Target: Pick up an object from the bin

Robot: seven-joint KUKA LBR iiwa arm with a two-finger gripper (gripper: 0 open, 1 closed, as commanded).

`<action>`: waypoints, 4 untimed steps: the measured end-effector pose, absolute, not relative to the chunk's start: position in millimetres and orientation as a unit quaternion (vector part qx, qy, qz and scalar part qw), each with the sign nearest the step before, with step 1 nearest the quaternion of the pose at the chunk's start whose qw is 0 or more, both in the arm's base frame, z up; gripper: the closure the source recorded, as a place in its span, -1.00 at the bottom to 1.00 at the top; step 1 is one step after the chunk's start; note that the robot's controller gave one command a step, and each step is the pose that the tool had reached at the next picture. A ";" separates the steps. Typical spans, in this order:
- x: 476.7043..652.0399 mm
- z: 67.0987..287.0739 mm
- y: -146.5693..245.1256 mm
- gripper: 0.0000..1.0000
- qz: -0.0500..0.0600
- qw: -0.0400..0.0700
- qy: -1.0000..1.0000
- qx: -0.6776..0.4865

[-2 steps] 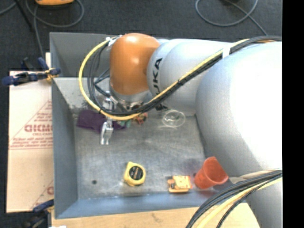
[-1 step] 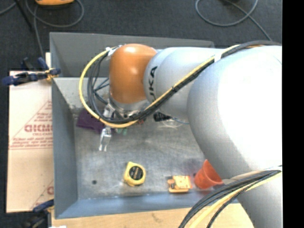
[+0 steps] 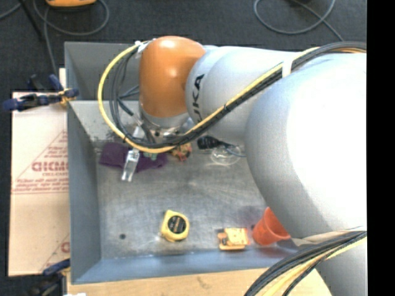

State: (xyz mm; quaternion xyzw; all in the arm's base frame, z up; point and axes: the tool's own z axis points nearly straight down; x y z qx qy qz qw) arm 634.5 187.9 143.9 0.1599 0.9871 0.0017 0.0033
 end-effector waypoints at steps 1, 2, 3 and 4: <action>628.4 76.3 176.3 -1.00 0.004 0.005 0.984 0.175; 627.5 83.4 176.6 1.00 0.001 0.002 0.984 0.176; 627.5 83.4 176.6 1.00 0.001 0.002 0.984 0.176; 626.2 86.7 176.2 1.00 0.000 0.000 0.984 0.176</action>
Offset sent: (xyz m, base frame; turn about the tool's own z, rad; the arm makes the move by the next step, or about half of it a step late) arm -0.0037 0.0107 -0.0739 0.3454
